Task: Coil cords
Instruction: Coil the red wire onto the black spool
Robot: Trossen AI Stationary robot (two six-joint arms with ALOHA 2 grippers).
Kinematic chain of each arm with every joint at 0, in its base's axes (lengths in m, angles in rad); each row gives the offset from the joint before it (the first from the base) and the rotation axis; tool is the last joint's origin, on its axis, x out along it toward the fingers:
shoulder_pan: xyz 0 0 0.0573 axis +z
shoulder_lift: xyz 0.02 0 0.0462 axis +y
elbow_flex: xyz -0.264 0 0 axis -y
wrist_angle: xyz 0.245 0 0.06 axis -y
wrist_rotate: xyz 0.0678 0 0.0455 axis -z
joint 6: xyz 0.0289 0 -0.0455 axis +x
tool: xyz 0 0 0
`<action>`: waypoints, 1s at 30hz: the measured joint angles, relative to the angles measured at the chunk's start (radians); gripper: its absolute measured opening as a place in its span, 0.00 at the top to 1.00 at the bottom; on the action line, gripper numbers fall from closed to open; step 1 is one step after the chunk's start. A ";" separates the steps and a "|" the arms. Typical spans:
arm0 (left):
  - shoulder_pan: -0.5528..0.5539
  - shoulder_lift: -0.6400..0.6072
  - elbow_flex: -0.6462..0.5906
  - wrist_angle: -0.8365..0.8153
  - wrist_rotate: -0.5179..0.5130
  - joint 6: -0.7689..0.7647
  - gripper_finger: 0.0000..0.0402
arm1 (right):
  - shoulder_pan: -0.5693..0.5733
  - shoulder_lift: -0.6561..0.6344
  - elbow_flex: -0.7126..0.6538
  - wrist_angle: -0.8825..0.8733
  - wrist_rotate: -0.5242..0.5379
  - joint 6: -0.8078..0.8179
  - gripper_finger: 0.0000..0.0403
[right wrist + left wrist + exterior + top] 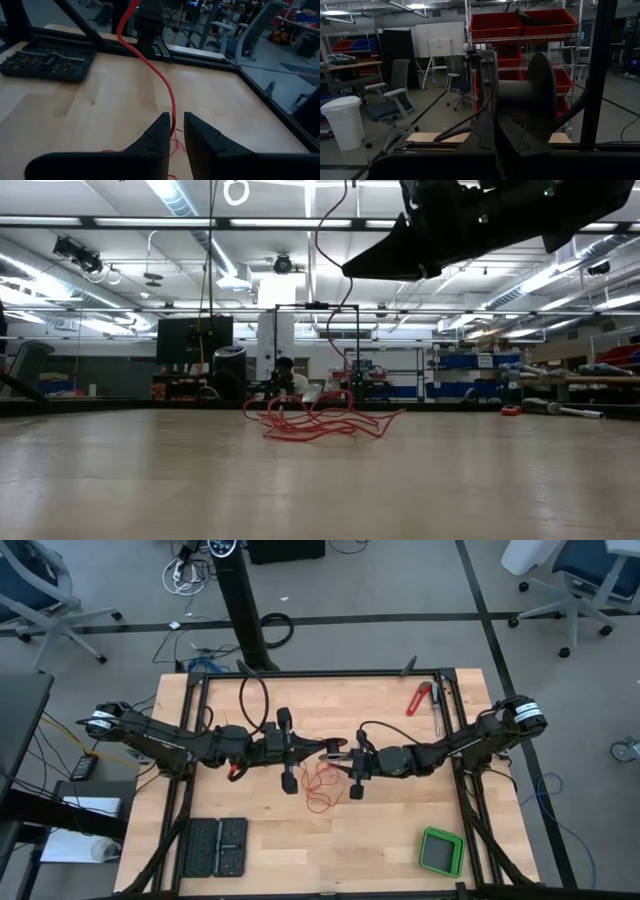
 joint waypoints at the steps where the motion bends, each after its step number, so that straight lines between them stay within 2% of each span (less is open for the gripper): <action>1: 0.000 0.000 0.000 0.001 0.000 0.000 1.00 | -0.003 0.000 0.000 0.000 0.000 0.003 0.87; 21: 0.000 0.000 0.000 0.040 -0.003 0.026 0.99 | -0.028 0.011 0.000 0.016 -0.037 0.004 0.88; 27: -0.003 0.000 0.000 0.051 -0.004 0.061 0.99 | -0.028 0.011 0.000 0.016 -0.037 0.004 0.98; 30: -0.003 0.000 0.000 0.047 -0.004 0.068 0.99 | -0.029 0.011 0.000 0.016 -0.032 0.014 0.99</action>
